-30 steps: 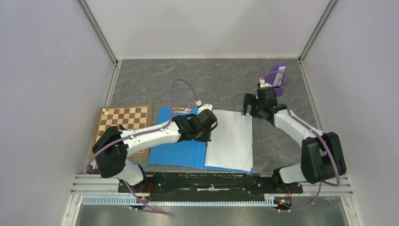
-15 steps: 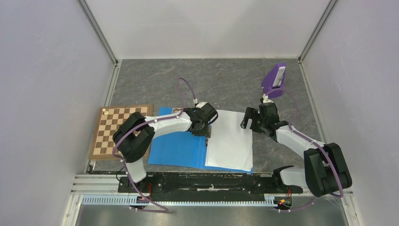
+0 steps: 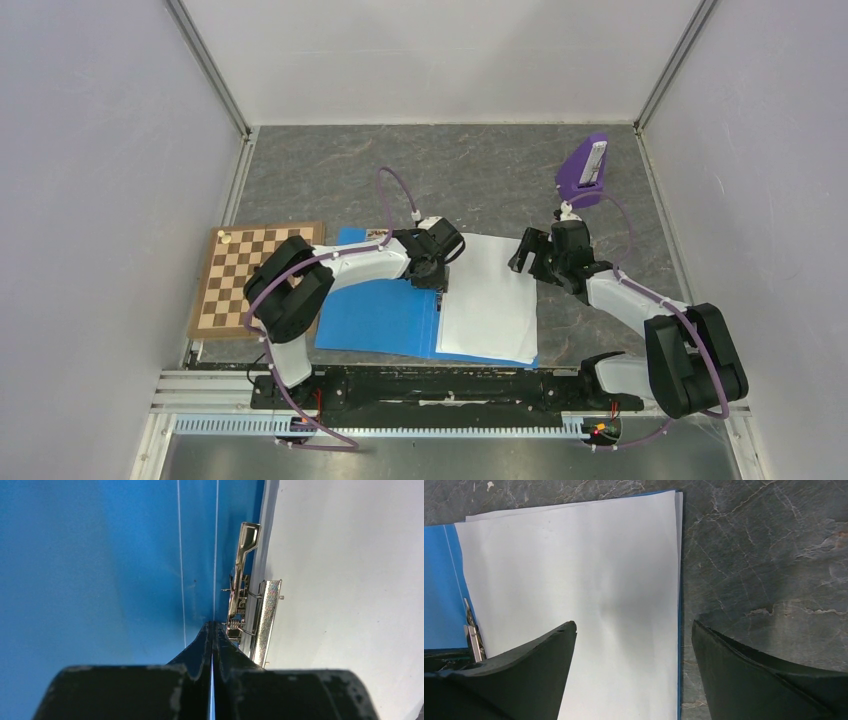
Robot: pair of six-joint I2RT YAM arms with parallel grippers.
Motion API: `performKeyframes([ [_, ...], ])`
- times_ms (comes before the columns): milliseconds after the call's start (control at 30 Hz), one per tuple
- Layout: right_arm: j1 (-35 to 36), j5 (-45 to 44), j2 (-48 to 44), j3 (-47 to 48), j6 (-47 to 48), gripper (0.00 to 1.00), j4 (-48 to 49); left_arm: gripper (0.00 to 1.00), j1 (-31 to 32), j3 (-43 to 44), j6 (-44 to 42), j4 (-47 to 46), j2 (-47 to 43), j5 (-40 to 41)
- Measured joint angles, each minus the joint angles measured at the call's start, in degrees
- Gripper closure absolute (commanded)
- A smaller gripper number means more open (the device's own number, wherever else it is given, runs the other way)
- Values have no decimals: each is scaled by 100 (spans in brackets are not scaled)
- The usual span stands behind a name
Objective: Put the files into the folder
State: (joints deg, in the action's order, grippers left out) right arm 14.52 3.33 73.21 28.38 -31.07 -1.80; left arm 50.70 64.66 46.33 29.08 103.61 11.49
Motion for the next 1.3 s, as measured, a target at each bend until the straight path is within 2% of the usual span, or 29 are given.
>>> performKeyframes([
  [567,76,20,52,39,9,12,0,98,-11,109,223,-87,125,-157],
  [1300,514,-931,175,560,306,8,-710,98,31,181,398,-160,186,-160],
])
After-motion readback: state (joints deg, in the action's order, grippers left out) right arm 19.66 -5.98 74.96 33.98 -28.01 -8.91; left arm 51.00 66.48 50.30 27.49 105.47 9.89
